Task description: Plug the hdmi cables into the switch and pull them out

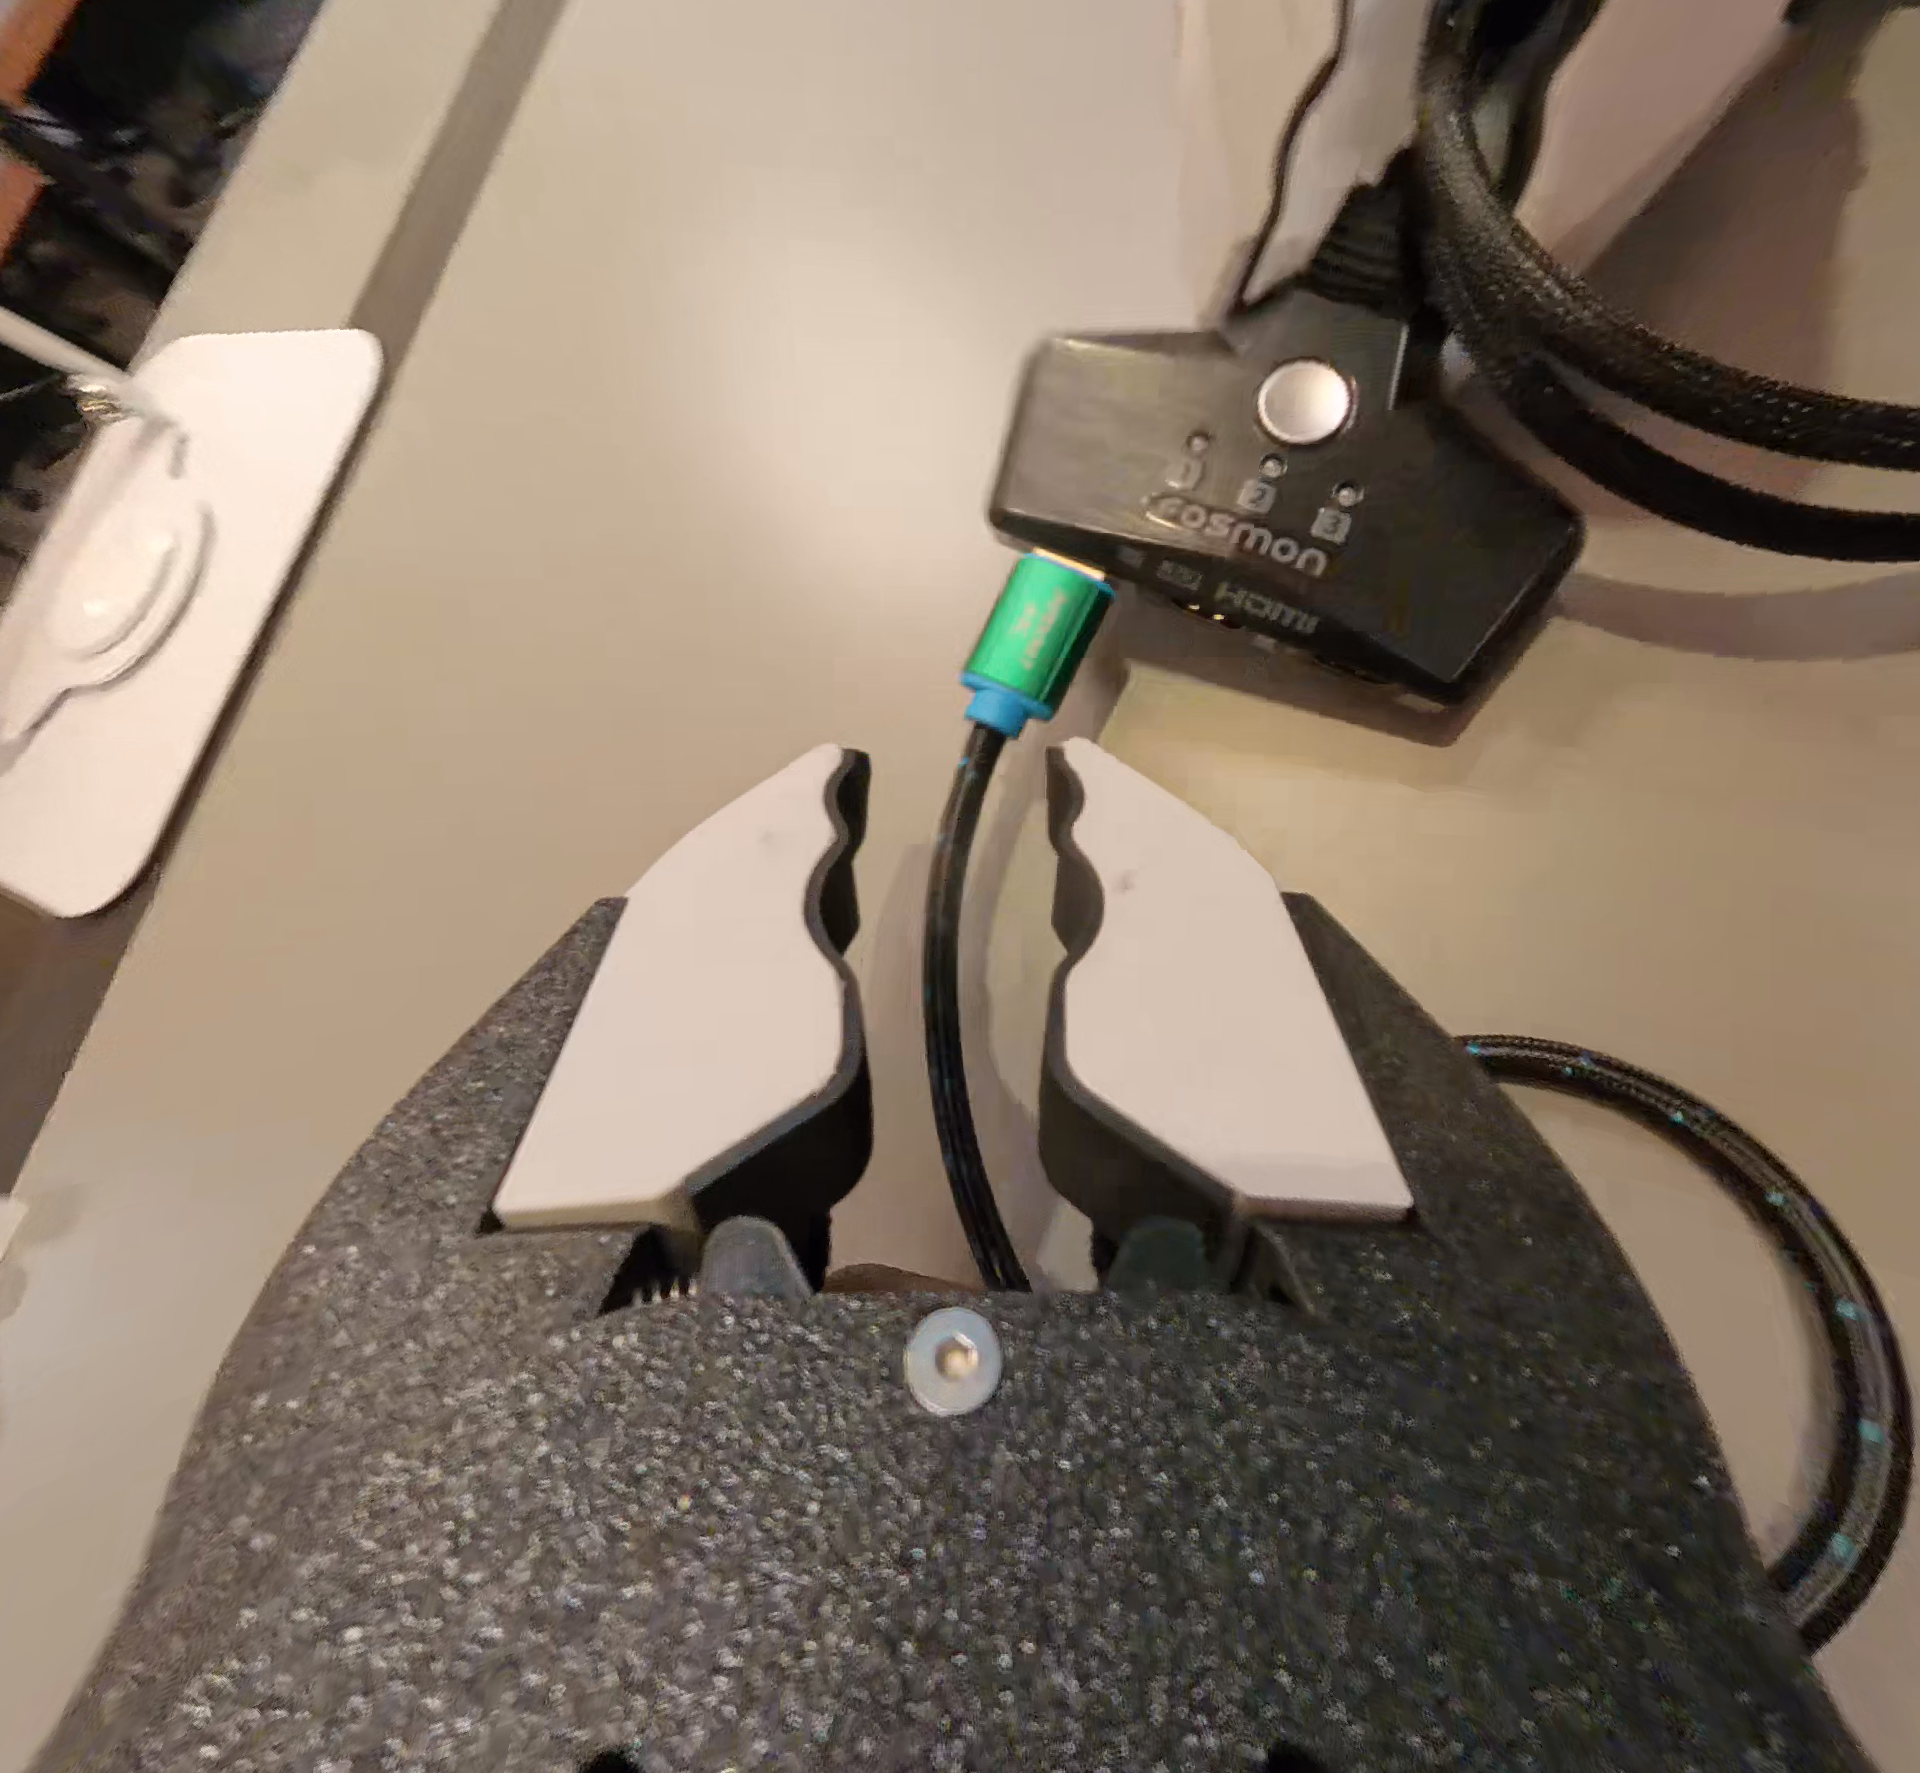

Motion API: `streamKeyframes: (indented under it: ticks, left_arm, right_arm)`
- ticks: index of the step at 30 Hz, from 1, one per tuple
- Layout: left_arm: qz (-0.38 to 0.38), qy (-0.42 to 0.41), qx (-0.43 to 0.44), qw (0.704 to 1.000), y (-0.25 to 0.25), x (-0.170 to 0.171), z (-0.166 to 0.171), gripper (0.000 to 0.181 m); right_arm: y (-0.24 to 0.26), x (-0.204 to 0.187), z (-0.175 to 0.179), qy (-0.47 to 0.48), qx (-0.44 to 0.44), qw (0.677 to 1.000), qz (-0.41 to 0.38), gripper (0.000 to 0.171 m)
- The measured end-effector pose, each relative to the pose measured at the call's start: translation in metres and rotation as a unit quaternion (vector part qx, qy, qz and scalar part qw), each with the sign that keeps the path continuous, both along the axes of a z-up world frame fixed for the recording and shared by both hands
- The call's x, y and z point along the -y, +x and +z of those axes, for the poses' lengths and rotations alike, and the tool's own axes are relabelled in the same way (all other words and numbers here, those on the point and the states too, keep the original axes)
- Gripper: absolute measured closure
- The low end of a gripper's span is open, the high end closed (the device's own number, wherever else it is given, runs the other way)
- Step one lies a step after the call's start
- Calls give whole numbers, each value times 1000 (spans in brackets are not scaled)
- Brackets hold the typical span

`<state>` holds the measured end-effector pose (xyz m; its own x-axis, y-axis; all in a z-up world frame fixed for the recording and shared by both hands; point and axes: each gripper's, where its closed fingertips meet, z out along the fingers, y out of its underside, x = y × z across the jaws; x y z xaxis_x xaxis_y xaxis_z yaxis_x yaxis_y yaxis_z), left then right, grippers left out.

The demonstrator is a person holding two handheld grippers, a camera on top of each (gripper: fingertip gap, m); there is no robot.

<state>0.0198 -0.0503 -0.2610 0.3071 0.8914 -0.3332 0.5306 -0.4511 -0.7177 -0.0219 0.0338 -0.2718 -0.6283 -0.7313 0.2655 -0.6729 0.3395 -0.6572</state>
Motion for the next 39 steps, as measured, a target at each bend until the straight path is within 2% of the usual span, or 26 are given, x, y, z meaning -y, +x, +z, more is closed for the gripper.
streamKeyframes:
  ticks: [2,6,11,14,16,20,23,25,26,28,31,36,39]
  left_arm:
    - [30,-8,-27,999,-3,13,6,139]
    - [75,12,-80,994,-5,34,18,135]
    - [108,52,-102,988,-5,46,21,130]
    - [116,82,-130,981,-2,46,40,128]
    - [127,101,-160,974,7,50,64,128]
    - [190,122,-202,953,63,82,121,128]
    - [288,120,-207,927,141,127,153,132]
    - [382,89,-175,903,208,166,160,134]
    - [441,68,-143,883,246,188,156,134]
    - [565,22,-60,823,332,228,137,135]
    - [668,47,21,743,427,253,88,135]
    - [697,175,-3,695,462,245,28,137]
    - [699,231,-66,674,466,248,28,151]
  right_arm:
    - [-9,2,-5,-1,-11,1000,-15,135]
    - [-15,2,4,-14,12,999,-30,129]
    - [-20,-1,19,-31,60,997,-36,127]
    - [-20,-3,18,-20,93,995,-38,128]
    - [-22,-5,11,-4,96,995,-39,127]
    - [-25,-5,5,12,107,993,-45,126]
    - [-25,-6,6,11,109,993,-46,126]
    - [-25,-6,6,12,108,993,-46,126]
    - [-25,-6,5,14,108,993,-45,126]
    - [-25,-6,4,17,104,993,-44,127]
    - [-23,-8,0,22,92,995,-40,127]
    - [-24,-10,-6,31,71,996,-39,127]
    - [-24,-11,-6,31,69,996,-41,127]
